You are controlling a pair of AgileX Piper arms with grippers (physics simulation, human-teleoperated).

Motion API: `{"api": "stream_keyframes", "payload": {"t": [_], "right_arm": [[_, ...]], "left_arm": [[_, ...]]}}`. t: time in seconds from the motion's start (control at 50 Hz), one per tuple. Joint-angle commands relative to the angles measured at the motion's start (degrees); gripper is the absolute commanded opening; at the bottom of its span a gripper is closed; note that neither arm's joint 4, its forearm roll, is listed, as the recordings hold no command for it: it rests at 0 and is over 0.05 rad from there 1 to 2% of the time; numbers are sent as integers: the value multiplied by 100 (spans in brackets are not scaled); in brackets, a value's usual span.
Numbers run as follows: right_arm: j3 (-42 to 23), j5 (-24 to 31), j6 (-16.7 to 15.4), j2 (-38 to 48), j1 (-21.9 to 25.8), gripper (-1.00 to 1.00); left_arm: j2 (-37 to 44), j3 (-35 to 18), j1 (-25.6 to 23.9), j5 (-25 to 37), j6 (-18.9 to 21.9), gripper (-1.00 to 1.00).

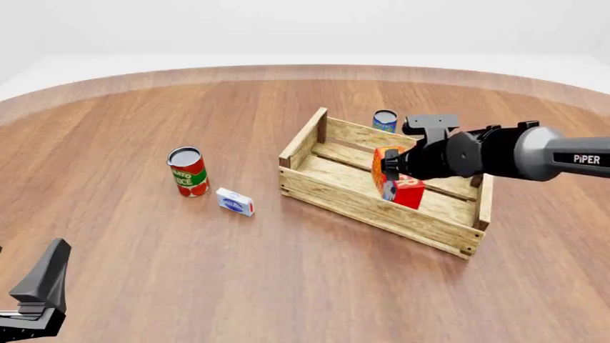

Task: Pick up the butter and put it in the tray.

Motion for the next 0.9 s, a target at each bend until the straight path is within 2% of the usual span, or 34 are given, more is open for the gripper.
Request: {"api": "stream_keyframes", "payload": {"t": [0.02,0.9], "right_arm": [[3,-23,25,-23,-2,100],[73,-203,-150,-181,-158,100]], "left_arm": [[0,0,0,0,-1,100],[-1,0,0,0,2,100]]}}
